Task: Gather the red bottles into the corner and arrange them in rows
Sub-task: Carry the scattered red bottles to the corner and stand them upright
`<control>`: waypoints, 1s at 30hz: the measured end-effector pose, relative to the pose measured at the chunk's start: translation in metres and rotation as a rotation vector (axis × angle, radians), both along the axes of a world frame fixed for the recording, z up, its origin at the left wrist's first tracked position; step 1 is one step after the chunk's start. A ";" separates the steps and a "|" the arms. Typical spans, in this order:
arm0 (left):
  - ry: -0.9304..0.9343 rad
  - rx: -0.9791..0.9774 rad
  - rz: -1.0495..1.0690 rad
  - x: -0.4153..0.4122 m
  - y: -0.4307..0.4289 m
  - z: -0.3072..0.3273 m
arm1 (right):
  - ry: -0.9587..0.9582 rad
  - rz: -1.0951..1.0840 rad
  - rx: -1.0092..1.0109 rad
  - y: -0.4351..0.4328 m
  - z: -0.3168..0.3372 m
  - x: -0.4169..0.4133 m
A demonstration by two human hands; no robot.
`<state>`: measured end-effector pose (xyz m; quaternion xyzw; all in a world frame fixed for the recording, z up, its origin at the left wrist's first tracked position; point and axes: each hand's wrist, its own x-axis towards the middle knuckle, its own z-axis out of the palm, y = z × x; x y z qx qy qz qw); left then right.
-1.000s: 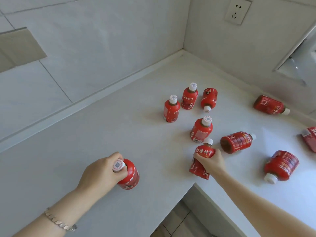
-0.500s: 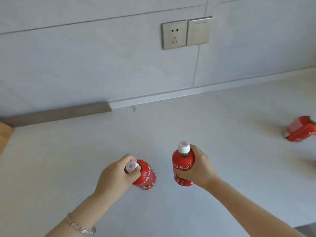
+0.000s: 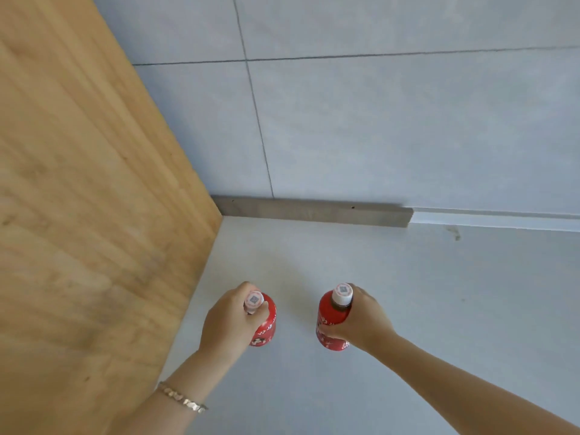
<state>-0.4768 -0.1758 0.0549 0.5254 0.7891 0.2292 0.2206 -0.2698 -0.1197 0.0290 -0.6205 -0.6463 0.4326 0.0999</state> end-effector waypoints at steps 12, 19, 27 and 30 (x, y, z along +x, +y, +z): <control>-0.016 0.037 0.022 -0.087 0.111 -0.028 | 0.013 -0.042 0.115 0.129 -0.018 -0.158; 0.093 0.048 -0.006 -0.092 0.136 -0.042 | -0.075 0.008 0.001 0.128 -0.025 -0.129; 0.429 -0.227 -0.186 -0.023 0.075 -0.002 | -0.262 0.117 -0.243 0.066 -0.016 -0.018; 0.425 -0.330 -0.603 0.031 0.073 0.008 | -0.286 0.091 -0.304 0.038 -0.003 0.042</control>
